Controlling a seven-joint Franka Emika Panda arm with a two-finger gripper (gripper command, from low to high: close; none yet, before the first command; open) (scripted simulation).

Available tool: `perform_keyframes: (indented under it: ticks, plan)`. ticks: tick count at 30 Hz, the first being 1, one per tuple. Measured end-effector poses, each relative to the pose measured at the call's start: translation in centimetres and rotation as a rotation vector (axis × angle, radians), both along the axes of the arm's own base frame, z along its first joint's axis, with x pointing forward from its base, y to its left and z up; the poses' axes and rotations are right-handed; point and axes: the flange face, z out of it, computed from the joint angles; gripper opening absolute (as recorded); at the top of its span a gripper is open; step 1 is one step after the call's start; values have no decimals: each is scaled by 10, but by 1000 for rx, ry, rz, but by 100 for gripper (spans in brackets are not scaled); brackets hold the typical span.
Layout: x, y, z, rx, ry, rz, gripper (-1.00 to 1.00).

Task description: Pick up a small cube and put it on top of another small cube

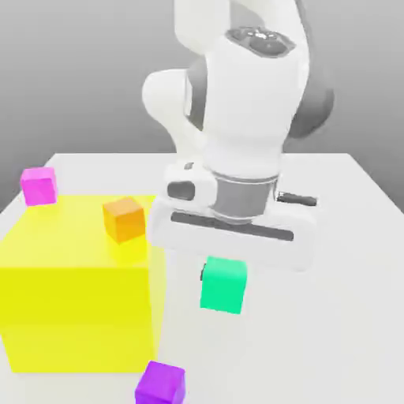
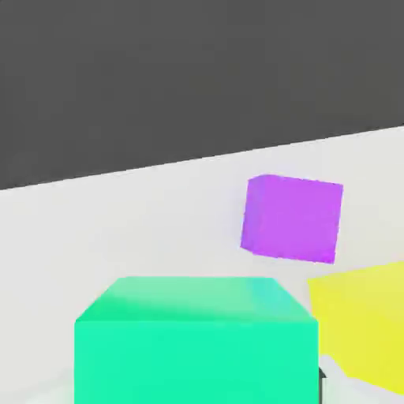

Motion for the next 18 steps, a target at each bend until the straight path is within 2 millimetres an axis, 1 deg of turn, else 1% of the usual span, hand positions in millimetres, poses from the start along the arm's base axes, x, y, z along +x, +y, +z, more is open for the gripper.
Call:
perform_keyframes:
  ticks: [2, 5, 10, 11, 12, 15, 16, 18]
  plan:
    - [-13, -26, 22, 5, -6, -105, -100]
    - [-36, -62, 52, 23, -16, -264, -100]
    - [-87, -111, 98, 77, -36, -517, -100]
    - [-94, -116, 98, 86, -38, -547, -100]
    - [-97, -119, 90, 90, -40, -563, -100]
    - [-100, -121, 52, 94, -41, -576, -100]
    - [-101, -121, 45, 94, -41, -577, 100]
    - [-101, -121, 45, 94, -41, -577, 100]
